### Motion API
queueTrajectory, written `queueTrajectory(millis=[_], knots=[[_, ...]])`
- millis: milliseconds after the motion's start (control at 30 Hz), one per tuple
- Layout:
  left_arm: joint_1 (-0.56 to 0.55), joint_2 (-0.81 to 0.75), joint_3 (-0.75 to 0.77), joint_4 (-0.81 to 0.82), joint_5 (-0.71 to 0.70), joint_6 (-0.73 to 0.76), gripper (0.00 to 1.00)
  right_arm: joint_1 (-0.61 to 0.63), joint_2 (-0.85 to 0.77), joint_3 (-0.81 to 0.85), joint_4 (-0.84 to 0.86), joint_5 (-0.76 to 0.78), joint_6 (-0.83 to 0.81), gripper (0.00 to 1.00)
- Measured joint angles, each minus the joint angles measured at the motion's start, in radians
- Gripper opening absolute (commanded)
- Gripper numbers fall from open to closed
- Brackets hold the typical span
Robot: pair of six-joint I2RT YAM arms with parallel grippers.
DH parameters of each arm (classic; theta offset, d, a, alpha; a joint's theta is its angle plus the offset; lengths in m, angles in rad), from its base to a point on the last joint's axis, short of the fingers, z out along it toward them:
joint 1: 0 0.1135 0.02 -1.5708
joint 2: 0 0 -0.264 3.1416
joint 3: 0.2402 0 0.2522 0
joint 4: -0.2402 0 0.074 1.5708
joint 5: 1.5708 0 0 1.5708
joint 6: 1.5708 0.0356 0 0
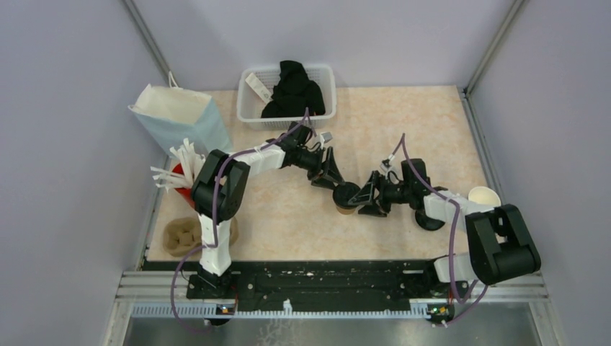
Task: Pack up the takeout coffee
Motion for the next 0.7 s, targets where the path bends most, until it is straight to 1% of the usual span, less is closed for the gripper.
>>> queueTrajectory(millis=[100, 200, 267, 400, 467, 500, 567, 700], knots=[[0.006, -0.005, -0.012, 0.004, 0.011, -0.003, 0.59, -0.005, 0.019, -0.014, 0.046, -0.025, 0.005, 0.67], [0.006, -0.008, -0.013, 0.005, 0.012, -0.007, 0.6, -0.006, 0.022, -0.01, 0.045, -0.034, 0.003, 0.71], [0.007, -0.012, -0.013, 0.002, 0.006, -0.007, 0.63, -0.006, 0.013, 0.009, 0.003, -0.021, -0.011, 0.72], [0.007, -0.019, -0.013, -0.013, -0.005, -0.006, 0.73, -0.005, 0.004, 0.064, -0.1, 0.0, -0.048, 0.75], [0.007, -0.025, -0.013, -0.023, -0.019, -0.006, 0.75, -0.006, 0.003, 0.083, -0.127, 0.001, -0.06, 0.76], [0.007, -0.027, -0.013, -0.024, -0.021, -0.007, 0.75, -0.005, 0.003, 0.088, -0.135, -0.001, -0.065, 0.76], [0.008, -0.035, -0.016, -0.024, -0.026, -0.007, 0.72, -0.005, 0.003, 0.09, -0.14, -0.003, -0.07, 0.75], [0.008, -0.059, -0.05, -0.019, -0.033, -0.01, 0.68, -0.005, 0.02, 0.083, -0.108, -0.015, -0.066, 0.71]])
